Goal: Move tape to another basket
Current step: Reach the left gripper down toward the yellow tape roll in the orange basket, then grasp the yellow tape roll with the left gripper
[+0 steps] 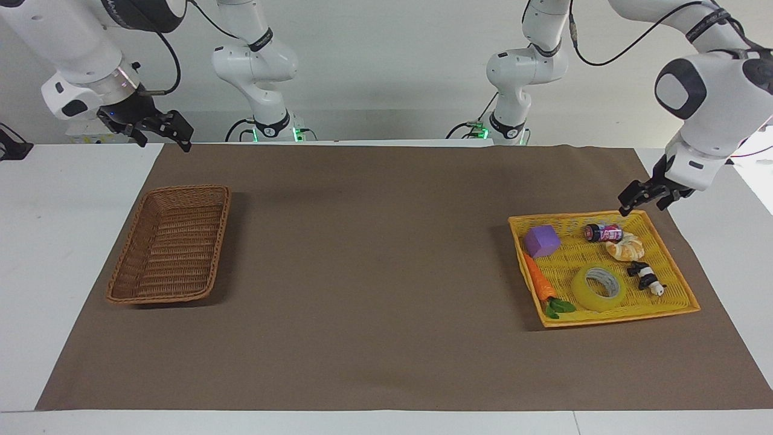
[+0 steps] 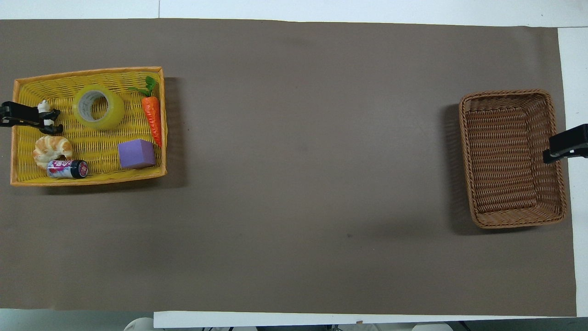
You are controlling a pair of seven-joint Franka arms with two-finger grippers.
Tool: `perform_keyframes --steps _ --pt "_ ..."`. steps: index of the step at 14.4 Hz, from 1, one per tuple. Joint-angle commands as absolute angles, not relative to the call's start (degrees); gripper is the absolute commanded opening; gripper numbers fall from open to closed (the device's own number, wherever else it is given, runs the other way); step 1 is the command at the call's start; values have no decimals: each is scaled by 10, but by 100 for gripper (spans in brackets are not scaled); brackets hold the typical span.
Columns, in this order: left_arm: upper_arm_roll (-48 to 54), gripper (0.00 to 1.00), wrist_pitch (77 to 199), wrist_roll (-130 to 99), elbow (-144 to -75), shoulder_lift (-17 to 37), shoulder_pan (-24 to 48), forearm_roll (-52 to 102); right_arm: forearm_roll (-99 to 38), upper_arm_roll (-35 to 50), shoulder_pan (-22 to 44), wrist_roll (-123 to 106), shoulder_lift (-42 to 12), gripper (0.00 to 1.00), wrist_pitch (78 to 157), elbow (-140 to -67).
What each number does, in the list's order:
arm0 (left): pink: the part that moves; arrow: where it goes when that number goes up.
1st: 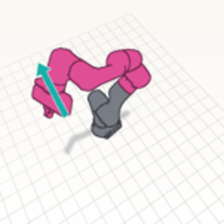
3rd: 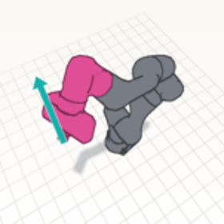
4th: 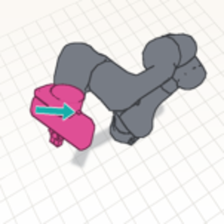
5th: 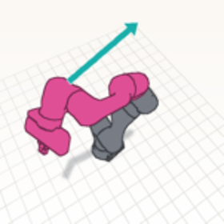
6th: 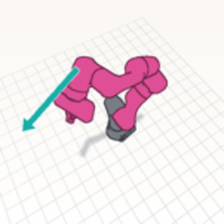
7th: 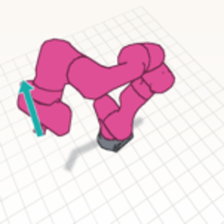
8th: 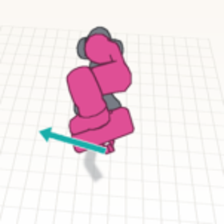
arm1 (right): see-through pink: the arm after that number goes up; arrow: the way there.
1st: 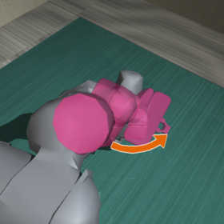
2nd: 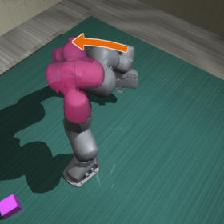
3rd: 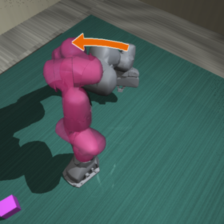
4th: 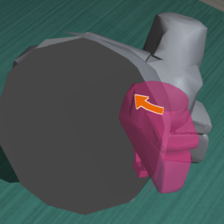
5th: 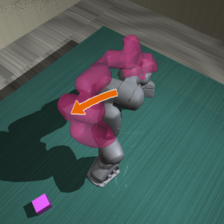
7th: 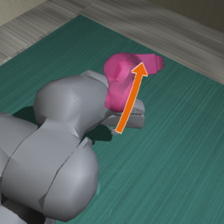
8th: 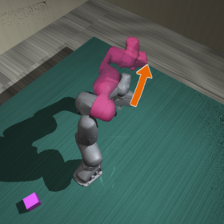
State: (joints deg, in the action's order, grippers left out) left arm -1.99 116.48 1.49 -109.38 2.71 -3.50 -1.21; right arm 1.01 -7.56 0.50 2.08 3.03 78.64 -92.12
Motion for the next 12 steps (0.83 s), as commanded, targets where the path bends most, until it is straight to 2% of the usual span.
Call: perform_keyframes --steps 1,4,9,12 --pt "-18 100 1278 10 -1147 60 -47 -15 11 -71 0 10 36 99 785 -929" --pt "-18 100 1283 8 -1070 166 -16 -14 11 -71 1 9 36 99 785 -929" --pt "-18 99 1286 8 -1015 224 -13 -1 11 -71 0 9 36 99 785 -929" --pt "-18 99 1291 11 -1013 229 -20 -2 11 -71 1 9 36 99 785 -929"
